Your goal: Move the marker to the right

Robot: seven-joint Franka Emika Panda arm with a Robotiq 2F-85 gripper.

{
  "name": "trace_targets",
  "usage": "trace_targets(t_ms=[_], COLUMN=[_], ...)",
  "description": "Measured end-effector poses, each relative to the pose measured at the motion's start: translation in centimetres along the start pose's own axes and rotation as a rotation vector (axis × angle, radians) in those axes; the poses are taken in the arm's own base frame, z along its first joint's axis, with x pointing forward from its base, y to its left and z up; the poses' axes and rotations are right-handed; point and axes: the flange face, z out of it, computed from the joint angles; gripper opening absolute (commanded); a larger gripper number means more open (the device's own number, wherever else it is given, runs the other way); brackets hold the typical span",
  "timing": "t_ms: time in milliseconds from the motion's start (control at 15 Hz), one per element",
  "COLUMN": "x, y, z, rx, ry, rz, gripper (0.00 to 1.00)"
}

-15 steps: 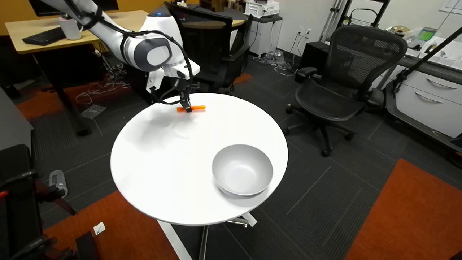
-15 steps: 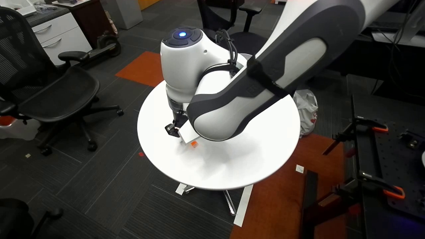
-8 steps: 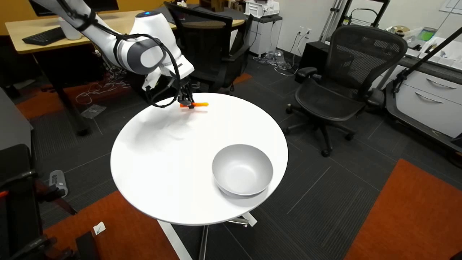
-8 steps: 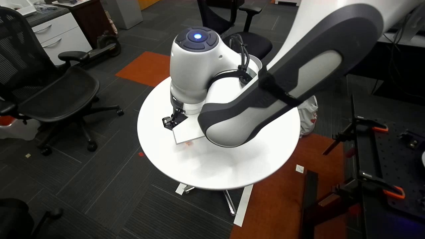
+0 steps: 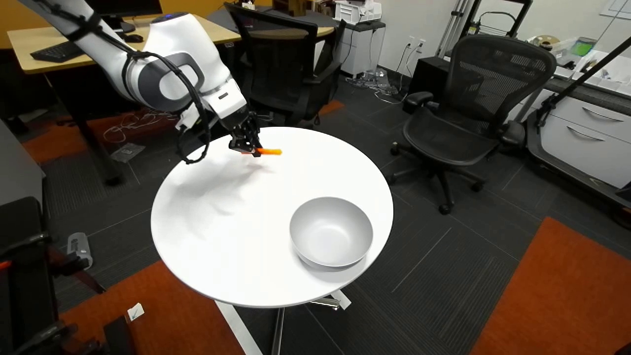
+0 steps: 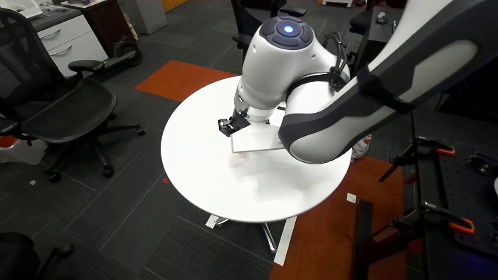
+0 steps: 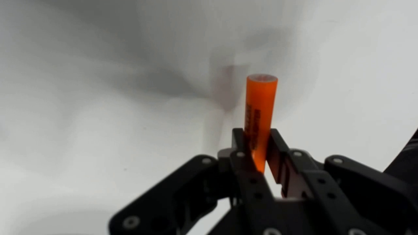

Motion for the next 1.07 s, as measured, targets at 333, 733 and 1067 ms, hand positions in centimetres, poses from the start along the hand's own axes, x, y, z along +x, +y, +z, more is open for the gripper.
trace_targets(t_ms=[333,733,1067], x=[-0.4,-0.9,-0.8], y=[4.8,9.1,10.9], z=[-2.2,-4.8,-5.3], rx=[-0.051,-0.116,-0.190], ry=[-0.045,-0.127,-0.221], rz=[0.045,0.099,0.141], gripper=[0.05,0.05,0.05])
